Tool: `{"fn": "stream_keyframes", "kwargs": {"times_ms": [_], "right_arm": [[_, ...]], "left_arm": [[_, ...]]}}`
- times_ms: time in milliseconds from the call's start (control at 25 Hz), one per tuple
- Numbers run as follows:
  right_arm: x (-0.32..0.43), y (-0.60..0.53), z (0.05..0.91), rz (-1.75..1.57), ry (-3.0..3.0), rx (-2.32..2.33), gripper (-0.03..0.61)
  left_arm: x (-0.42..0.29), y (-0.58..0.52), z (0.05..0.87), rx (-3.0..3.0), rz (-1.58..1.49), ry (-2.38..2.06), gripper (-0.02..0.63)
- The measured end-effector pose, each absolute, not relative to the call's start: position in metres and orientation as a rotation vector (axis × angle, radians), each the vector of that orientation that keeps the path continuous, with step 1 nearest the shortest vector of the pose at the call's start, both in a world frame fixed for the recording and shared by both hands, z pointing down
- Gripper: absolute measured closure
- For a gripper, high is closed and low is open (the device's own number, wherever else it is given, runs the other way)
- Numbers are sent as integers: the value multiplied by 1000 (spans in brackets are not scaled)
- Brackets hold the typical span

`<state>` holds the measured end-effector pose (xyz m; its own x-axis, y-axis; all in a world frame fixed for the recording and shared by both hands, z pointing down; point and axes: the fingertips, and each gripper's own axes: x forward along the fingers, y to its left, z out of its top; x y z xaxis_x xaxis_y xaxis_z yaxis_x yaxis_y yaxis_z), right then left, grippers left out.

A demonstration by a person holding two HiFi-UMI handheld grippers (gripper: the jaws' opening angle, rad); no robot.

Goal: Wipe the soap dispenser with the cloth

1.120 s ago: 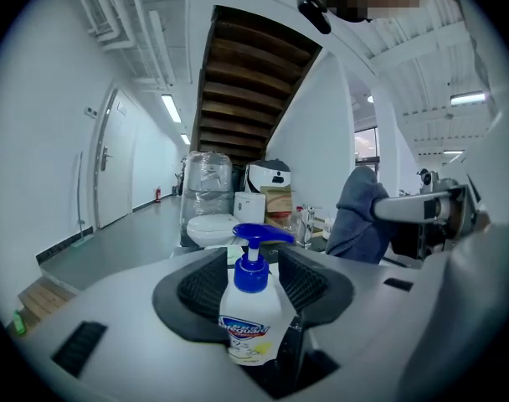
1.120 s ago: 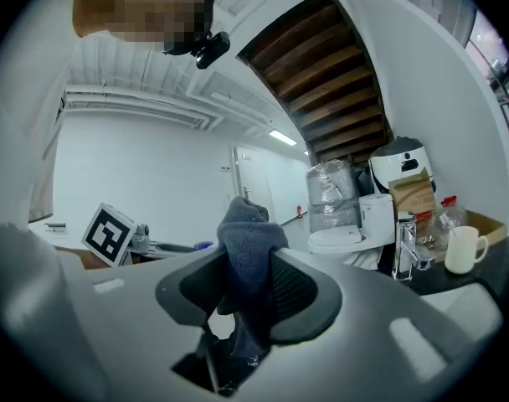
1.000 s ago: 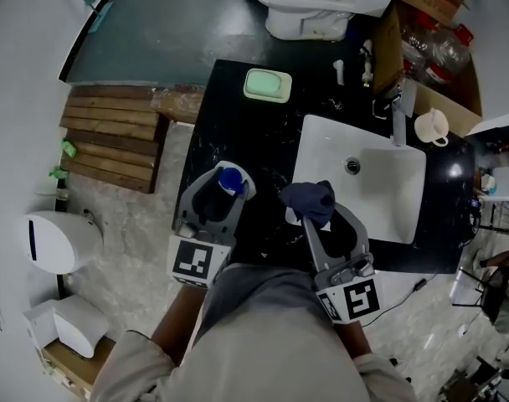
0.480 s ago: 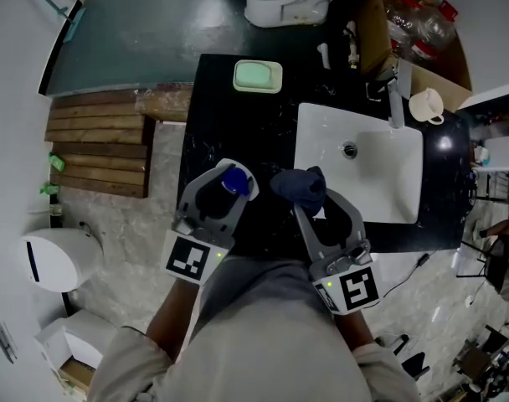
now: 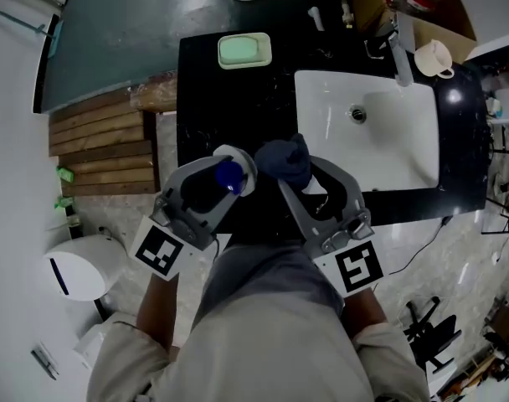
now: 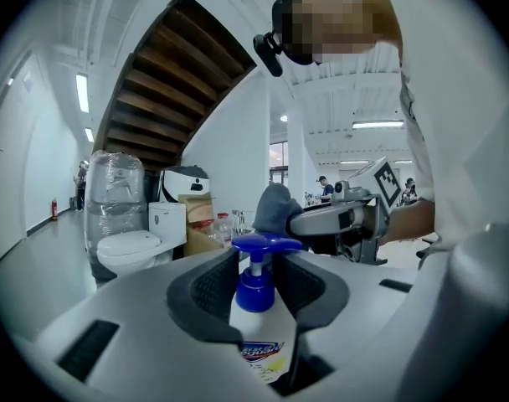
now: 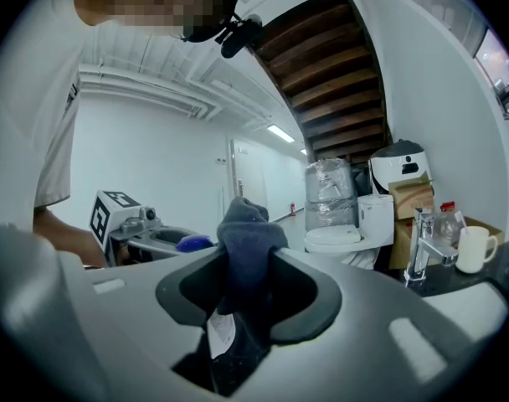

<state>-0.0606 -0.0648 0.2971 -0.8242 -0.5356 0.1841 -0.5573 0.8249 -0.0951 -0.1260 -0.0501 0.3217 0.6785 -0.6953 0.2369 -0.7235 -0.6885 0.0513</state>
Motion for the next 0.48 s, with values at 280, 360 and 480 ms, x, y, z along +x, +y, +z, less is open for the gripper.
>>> {"fn": "stream_keyframes", "kwargs": {"times_ms": [280, 360, 480], "right_arm": [[-78, -74, 313, 311, -2904, 793, 446], [-85, -77, 318, 311, -2908, 757, 446], [-94, -82, 325, 326, -2913, 705, 446]], "left_arm": [[-125, -49, 319, 2741, 250, -1122, 488], [-125, -49, 319, 2742, 247, -1116, 488], [-125, -50, 320, 2737, 239, -1110, 488]]}}
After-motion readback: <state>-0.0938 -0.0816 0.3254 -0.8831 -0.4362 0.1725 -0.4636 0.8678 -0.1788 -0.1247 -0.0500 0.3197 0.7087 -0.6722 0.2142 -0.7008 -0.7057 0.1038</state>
